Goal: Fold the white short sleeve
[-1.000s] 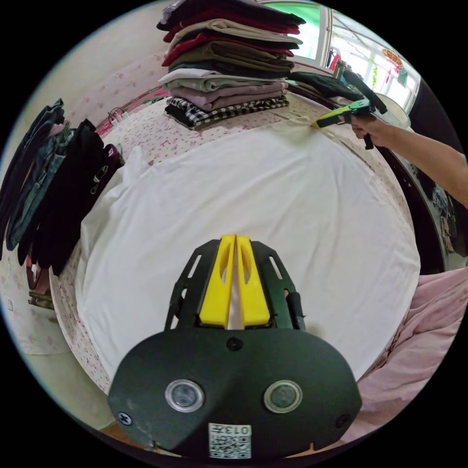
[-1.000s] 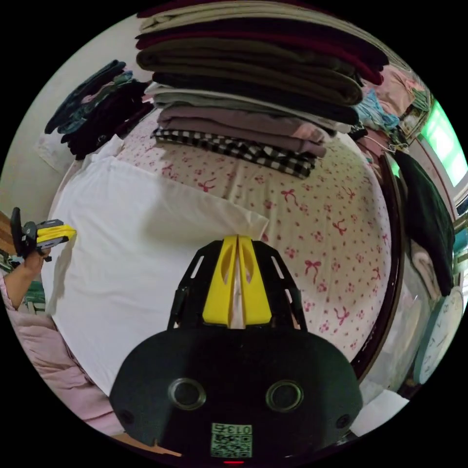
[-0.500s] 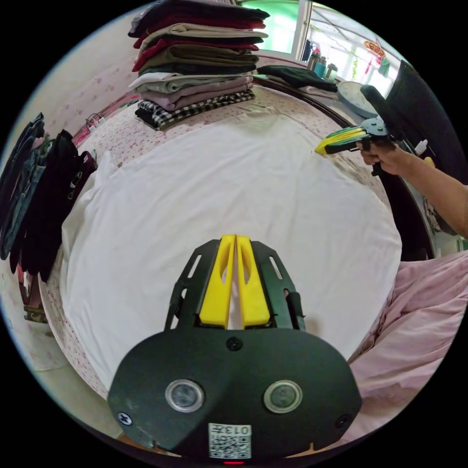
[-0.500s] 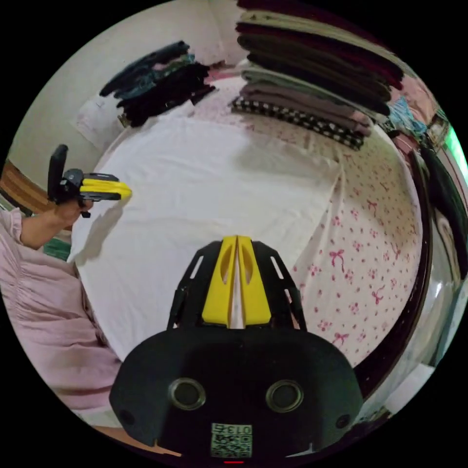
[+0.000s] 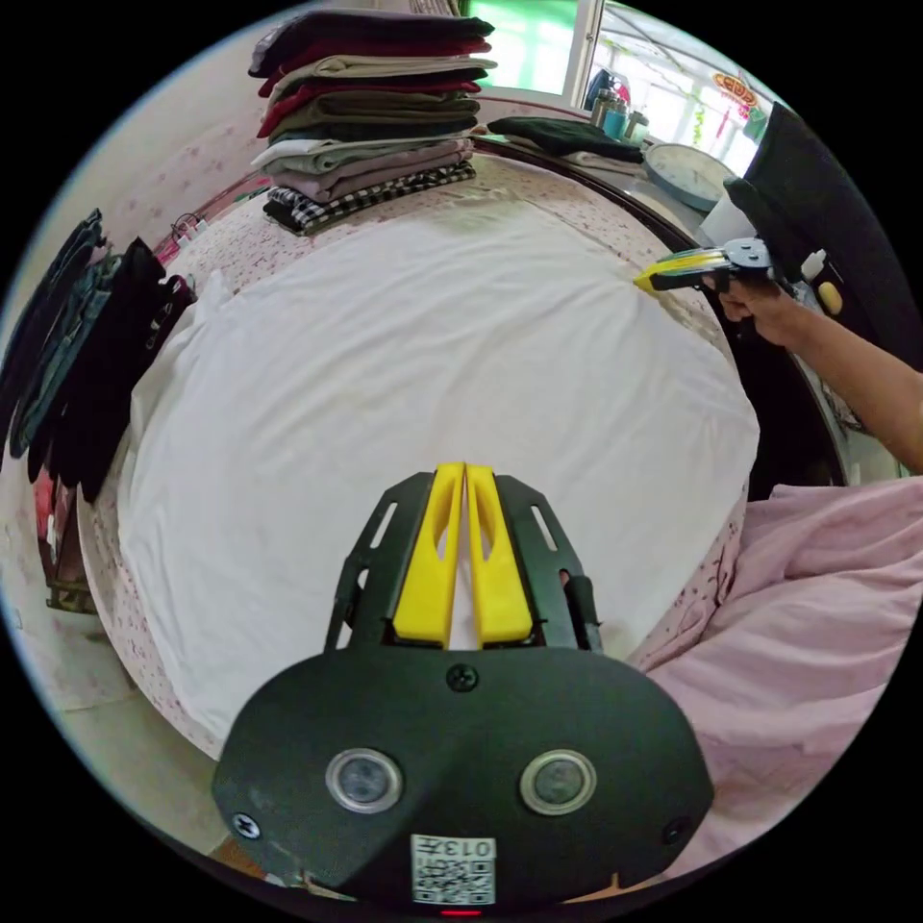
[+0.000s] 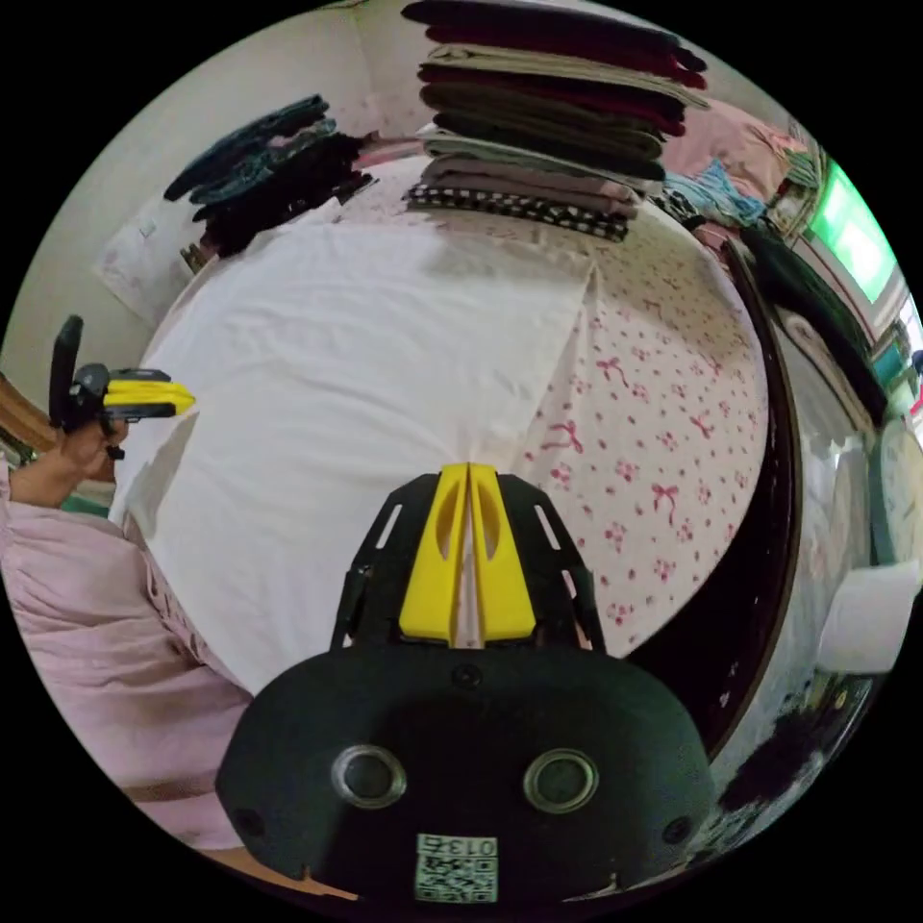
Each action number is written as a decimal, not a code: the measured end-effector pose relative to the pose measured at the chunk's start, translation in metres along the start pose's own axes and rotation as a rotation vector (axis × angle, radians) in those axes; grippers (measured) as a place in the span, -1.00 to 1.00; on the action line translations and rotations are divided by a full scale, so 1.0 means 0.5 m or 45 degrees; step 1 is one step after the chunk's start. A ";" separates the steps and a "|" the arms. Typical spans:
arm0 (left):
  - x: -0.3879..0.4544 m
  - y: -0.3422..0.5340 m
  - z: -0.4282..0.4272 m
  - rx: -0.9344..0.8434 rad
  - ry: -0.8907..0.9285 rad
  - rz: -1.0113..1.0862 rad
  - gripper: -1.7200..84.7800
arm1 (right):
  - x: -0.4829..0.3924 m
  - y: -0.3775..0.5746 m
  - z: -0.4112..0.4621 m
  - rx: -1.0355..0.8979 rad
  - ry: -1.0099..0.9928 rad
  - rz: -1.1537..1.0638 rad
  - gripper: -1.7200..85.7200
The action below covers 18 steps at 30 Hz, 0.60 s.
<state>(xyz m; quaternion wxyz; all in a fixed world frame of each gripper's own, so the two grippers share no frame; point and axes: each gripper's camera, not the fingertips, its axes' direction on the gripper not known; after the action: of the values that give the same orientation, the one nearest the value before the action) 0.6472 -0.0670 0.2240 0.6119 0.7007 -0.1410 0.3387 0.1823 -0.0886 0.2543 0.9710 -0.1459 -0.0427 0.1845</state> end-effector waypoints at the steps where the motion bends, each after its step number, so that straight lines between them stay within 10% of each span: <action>1: 0.000 0.008 -0.004 0.000 -0.003 -0.014 -0.96 | 0.019 0.021 -0.011 -0.013 -0.006 0.066 -0.96; 18: -0.004 0.236 -0.089 -0.125 -0.137 -0.394 -0.97 | -0.184 0.220 -0.095 -0.130 0.094 0.019 -0.96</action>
<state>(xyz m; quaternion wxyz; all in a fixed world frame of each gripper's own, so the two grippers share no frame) 0.5604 -0.0499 0.3136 0.6819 0.7003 -0.0805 0.1950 0.0653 -0.0376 0.1732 0.9618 -0.2022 -0.0151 0.1840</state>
